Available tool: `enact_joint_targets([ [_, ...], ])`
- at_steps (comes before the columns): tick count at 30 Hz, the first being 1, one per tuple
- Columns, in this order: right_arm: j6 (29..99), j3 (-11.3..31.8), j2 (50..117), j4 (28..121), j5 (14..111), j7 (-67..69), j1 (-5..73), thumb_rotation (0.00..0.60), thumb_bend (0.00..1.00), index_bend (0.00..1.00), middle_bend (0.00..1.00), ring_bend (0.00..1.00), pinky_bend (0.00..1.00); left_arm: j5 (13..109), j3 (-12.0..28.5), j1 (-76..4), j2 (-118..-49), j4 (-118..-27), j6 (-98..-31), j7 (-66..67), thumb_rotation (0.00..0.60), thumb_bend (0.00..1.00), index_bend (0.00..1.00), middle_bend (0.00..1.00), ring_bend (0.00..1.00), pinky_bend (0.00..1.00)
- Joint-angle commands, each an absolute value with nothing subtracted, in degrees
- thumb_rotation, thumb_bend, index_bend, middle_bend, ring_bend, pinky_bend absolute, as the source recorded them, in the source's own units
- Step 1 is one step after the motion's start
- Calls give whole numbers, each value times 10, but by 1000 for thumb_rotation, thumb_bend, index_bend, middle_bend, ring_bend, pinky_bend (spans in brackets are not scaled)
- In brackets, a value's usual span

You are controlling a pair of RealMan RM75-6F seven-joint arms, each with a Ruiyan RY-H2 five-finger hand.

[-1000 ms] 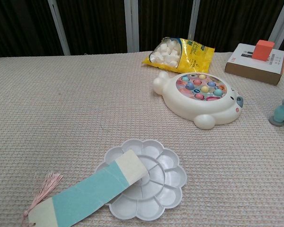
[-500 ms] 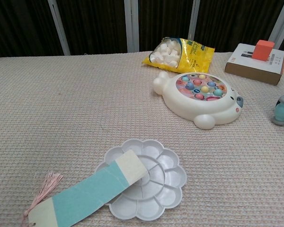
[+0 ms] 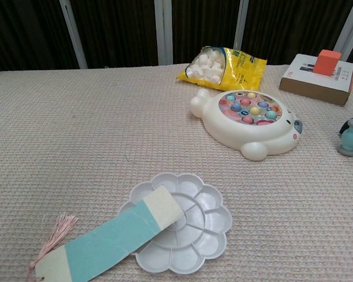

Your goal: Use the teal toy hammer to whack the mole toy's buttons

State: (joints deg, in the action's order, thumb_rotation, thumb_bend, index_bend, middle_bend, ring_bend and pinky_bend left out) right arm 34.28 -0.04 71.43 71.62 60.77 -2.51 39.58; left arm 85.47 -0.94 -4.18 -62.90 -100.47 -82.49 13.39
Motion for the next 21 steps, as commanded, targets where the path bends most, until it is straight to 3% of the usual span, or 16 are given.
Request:
enact_joint_targets([
  [1,343,1,714,717,605,-30,395,600,459,141,285,55,0,854,-9,-42,-629,-1004,-825,134,600,124,0,0,0,0],
  [11,354,9,712,725,598,-37,389,600,433,6,172,4,0,855,-9,-42,-630,-1005,-825,134,600,124,0,0,0,0],
  [21,361,14,709,729,602,-34,381,600,433,0,123,0,0,857,-10,-42,-630,-1003,-824,133,600,124,0,0,0,0],
])
